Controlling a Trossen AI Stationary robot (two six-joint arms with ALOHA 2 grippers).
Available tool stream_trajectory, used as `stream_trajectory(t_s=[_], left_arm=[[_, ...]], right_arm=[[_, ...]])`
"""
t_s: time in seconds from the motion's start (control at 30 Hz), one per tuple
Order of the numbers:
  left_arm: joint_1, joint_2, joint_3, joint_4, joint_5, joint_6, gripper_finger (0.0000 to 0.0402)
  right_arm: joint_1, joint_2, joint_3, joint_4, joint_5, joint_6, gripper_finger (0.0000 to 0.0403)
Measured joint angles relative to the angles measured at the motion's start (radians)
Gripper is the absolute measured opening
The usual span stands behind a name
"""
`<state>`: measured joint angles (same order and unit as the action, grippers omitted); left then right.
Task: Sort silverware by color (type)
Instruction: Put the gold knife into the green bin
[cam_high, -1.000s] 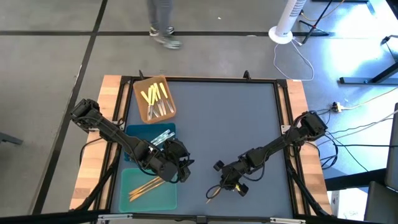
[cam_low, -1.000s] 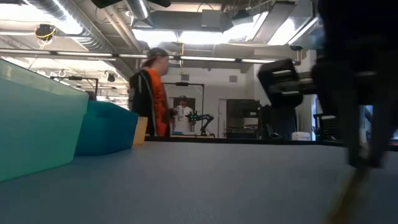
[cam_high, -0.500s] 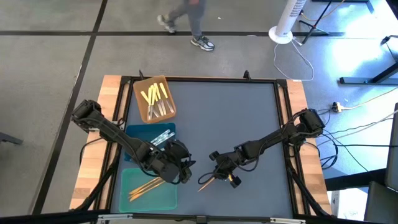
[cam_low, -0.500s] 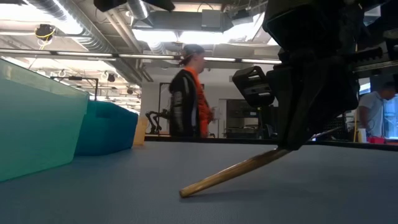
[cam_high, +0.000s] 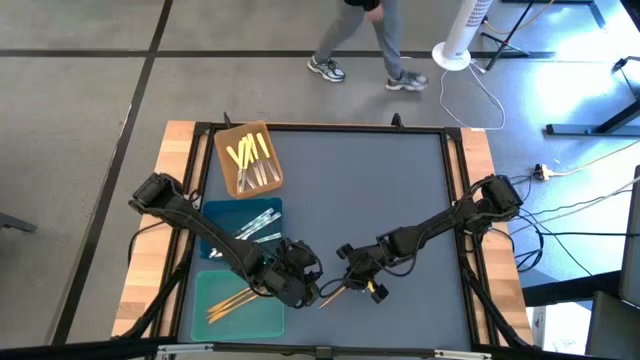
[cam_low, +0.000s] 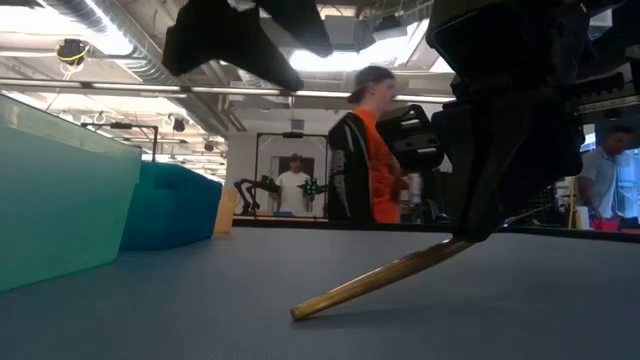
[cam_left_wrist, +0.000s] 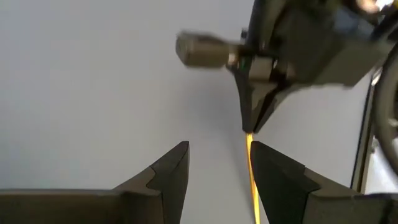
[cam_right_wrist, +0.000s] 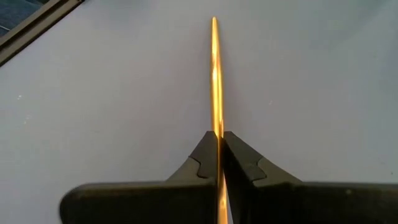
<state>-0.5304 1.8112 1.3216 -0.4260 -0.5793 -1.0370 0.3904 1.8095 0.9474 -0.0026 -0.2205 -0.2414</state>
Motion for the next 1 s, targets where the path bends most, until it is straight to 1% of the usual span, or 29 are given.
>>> stream_trajectory(t_s=[0.07,0.4,0.6,0.77,1.0], left_arm=[[0.000,0.019,0.000,0.007,0.022,0.000,0.0165],[-0.020,0.093,0.000,0.057,0.024,0.005,0.0165],[-0.039,0.155,0.000,0.157,0.050,0.074,0.0165],[-0.049,0.212,0.000,0.238,0.054,0.089,0.0165],[-0.053,0.274,0.000,0.391,0.047,0.213,0.0165]], right_arm=[[0.000,0.000,0.000,0.000,0.000,0.000,0.0005],[0.001,0.000,0.000,0.000,0.000,0.000,0.0005],[0.001,0.000,0.000,0.001,0.000,0.000,0.0005],[0.001,0.000,0.000,0.000,-0.001,-0.001,0.0005],[0.001,0.000,0.000,0.001,0.001,0.000,0.0005]])
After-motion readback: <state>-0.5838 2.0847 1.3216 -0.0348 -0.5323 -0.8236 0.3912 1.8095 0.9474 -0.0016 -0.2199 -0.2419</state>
